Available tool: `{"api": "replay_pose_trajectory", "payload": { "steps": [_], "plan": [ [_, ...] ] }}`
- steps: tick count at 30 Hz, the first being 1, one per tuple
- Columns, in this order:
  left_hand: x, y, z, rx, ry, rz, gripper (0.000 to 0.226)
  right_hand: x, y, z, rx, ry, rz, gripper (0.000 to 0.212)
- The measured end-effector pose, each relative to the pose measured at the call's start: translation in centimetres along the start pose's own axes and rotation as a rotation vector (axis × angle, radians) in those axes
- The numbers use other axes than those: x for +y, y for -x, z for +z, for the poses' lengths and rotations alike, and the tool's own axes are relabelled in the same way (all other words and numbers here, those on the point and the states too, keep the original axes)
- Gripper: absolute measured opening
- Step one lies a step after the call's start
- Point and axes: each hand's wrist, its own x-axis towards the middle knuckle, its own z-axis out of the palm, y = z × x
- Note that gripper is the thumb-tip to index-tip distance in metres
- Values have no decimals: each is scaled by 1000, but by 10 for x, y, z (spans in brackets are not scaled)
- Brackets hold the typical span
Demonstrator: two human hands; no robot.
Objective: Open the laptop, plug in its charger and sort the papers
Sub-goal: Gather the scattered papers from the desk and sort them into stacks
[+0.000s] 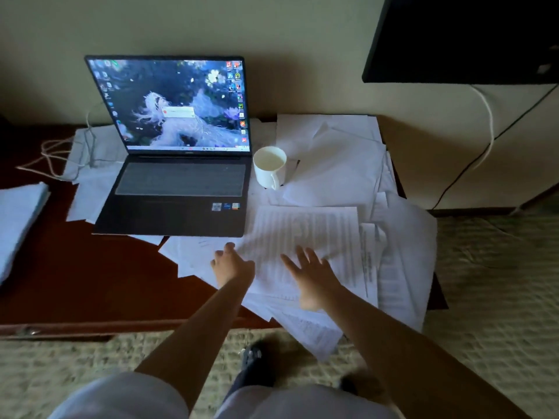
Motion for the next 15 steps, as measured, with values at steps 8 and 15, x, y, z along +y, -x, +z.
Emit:
{"api": "replay_pose_trajectory", "payload": {
  "steps": [8,15],
  "plan": [
    [1,25,-6,11,270,-219,47,39,7,8,100,2,-255,83],
    [1,46,-3,93,295,-280,36,41,17,17,141,171,-274,83]
  ]
}}
